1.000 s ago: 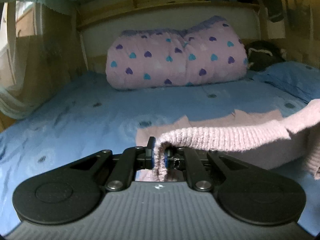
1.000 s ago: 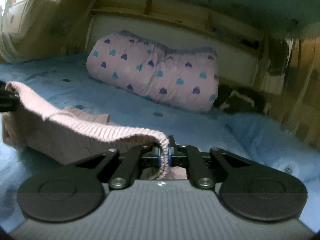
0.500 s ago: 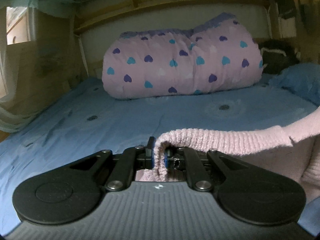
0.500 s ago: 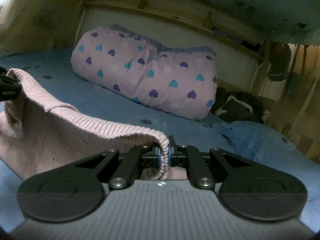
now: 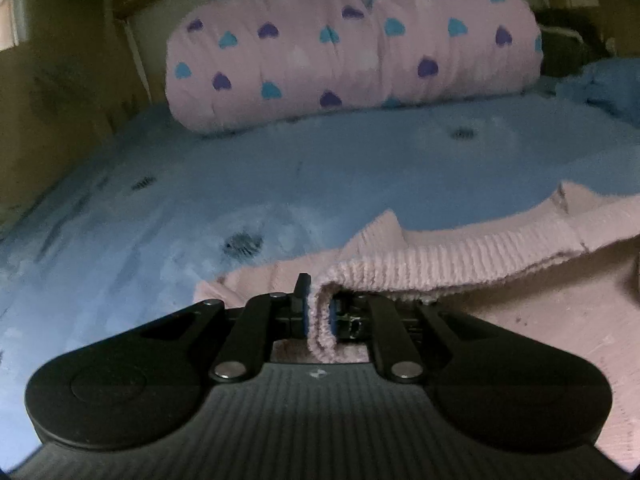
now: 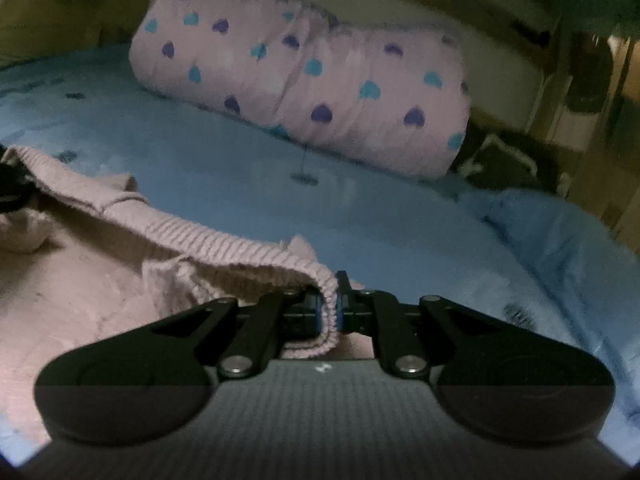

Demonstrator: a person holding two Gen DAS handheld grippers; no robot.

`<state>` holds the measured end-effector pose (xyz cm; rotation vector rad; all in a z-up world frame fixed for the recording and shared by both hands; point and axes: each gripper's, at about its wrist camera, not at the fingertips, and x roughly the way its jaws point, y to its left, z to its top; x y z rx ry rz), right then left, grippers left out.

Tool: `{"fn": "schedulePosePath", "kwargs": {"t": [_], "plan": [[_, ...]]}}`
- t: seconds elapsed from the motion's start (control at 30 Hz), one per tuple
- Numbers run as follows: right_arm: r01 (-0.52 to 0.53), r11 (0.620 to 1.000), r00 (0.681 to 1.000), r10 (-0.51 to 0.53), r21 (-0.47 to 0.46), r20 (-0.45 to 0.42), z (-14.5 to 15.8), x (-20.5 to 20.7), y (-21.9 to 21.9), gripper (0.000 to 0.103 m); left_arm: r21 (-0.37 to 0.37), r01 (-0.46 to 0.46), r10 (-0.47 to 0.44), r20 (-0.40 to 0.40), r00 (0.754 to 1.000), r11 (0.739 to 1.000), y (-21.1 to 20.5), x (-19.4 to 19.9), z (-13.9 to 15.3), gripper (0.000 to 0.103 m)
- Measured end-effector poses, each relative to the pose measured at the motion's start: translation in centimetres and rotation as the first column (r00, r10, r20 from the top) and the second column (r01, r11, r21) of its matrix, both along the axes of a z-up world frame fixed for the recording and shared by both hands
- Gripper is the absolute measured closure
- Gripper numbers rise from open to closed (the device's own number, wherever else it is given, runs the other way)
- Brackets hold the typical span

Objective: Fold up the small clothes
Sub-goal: 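Lift the hem with both tools and fold it over toward the collar, then open both tools and release the folded hem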

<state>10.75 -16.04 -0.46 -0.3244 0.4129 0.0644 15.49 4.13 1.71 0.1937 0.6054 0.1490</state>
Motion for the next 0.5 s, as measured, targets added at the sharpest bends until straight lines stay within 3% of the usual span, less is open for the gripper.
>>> {"fn": "schedulePosePath", "kwargs": {"t": [0.1, 0.2, 0.23, 0.27, 0.3, 0.33, 0.37, 0.43, 0.5], "plan": [[-0.018, 0.998, 0.998, 0.022, 0.066, -0.064, -1.4, 1.3, -0.8, 0.091, 0.026, -0.004, 0.004, -0.010, 1.000, 1.000, -0.4, 0.4, -1.3, 0.091], [-0.022, 0.989, 0.996, 0.034, 0.147, -0.078, -1.6, 1.7, -1.8, 0.091, 0.126, 0.023, -0.022, -0.009, 1.000, 0.992, -1.5, 0.1, -1.7, 0.090], [-0.018, 0.985, 0.996, 0.032, 0.170, -0.079, -1.3, 1.5, -2.2, 0.085, 0.141, 0.030, -0.029, -0.014, 0.999, 0.990, -1.7, -0.1, -1.5, 0.088], [-0.017, 0.982, 0.997, 0.032, 0.189, -0.077, -0.9, 1.2, -2.6, 0.079, 0.145, 0.031, -0.028, -0.020, 0.999, 0.989, -1.7, -0.3, -1.1, 0.080], [-0.013, 0.979, 0.997, 0.028, 0.202, -0.070, -0.5, 0.9, -3.0, 0.067, 0.139, 0.025, -0.023, -0.020, 1.000, 0.990, -1.4, -0.6, -0.6, 0.074], [-0.008, 0.977, 0.998, 0.022, 0.211, -0.061, 0.0, 0.3, -3.4, 0.056, 0.132, 0.015, -0.014, -0.013, 1.000, 0.991, -1.2, -1.0, 0.0, 0.057], [-0.008, 0.976, 0.998, 0.020, 0.217, -0.051, 0.5, 0.0, -3.9, 0.053, 0.125, 0.000, 0.000, -0.001, 1.000, 0.992, -0.8, -1.4, 0.6, 0.039], [-0.015, 0.976, 0.999, 0.023, 0.216, -0.038, 1.5, -1.1, -4.6, 0.051, 0.112, -0.006, 0.004, 0.017, 1.000, 0.994, 0.1, -2.5, 1.7, 0.029], [-0.031, 0.978, 0.998, 0.041, 0.206, -0.046, 2.3, -2.0, -5.2, 0.051, 0.099, 0.007, -0.009, 0.021, 1.000, 0.995, 0.8, -3.8, 2.7, 0.027]]}}
